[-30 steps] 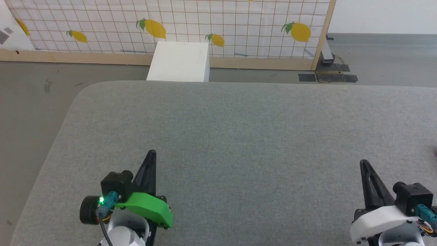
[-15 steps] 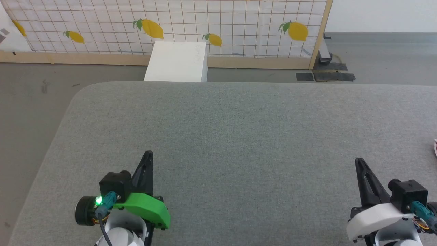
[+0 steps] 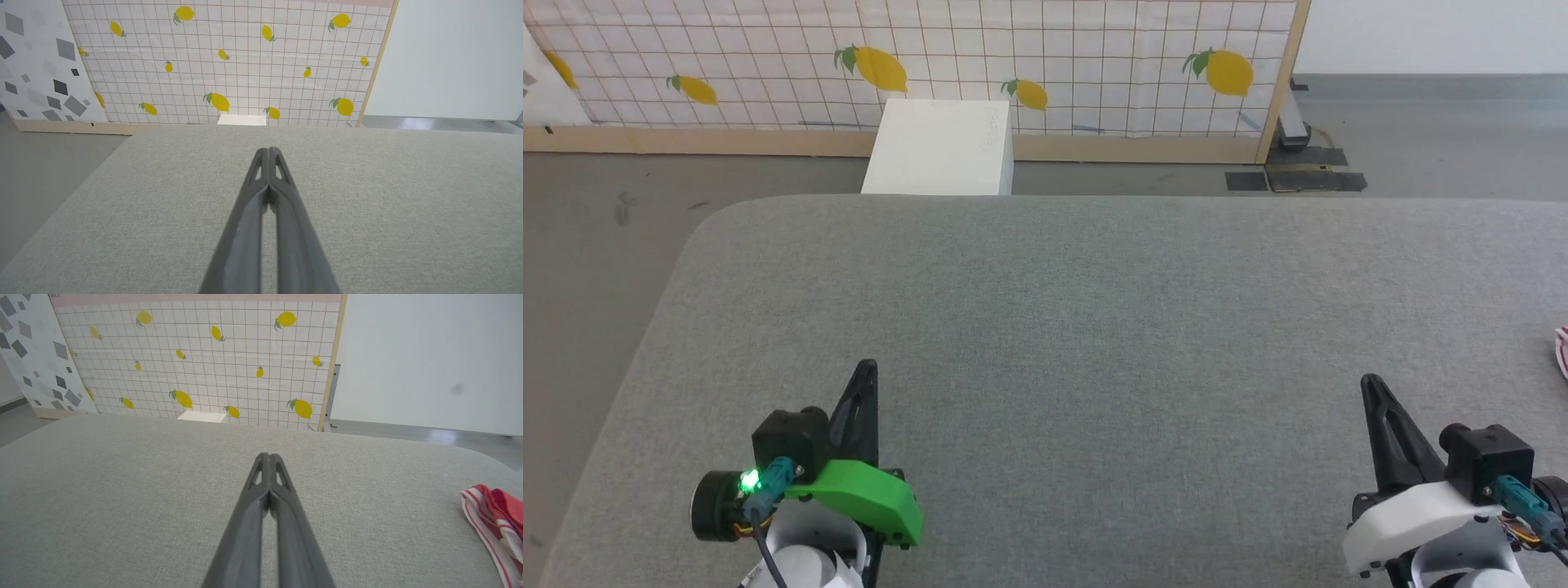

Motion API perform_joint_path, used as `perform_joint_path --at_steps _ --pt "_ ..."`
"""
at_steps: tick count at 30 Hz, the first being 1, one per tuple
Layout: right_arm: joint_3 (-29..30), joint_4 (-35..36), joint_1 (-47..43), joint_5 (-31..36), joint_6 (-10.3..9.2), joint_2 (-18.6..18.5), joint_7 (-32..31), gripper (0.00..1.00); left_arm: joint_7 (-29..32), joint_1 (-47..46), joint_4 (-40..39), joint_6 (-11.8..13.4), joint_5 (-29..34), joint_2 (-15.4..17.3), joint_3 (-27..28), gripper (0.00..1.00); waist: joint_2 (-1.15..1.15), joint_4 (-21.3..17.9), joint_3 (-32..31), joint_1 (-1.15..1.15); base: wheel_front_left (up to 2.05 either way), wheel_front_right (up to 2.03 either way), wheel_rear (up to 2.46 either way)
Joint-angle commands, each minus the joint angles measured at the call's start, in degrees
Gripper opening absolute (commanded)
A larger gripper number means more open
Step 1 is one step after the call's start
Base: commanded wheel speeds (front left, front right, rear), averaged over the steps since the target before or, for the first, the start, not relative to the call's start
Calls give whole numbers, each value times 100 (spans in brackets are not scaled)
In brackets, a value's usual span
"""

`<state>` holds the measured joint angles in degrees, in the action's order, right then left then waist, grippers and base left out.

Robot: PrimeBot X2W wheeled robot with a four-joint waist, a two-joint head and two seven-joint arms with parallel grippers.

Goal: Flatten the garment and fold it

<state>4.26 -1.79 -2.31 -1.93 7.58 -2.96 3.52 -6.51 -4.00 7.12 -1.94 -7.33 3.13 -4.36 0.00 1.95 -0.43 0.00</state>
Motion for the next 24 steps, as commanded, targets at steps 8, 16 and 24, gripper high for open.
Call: perform_joint_path --at_steps 8,16,24 --pt "-83 54 114 74 -6 5 -68 0 132 159 -139 54 199 -16 89 0 0 -31 7 0 0 0 0" --pt "-144 76 135 95 -6 6 -118 0 224 201 -241 79 293 -18 150 0 0 -60 13 0 0 0 0" --pt "-205 98 156 116 -7 6 -169 0 316 244 -343 104 389 -19 212 0 0 -89 20 0 0 0 0"
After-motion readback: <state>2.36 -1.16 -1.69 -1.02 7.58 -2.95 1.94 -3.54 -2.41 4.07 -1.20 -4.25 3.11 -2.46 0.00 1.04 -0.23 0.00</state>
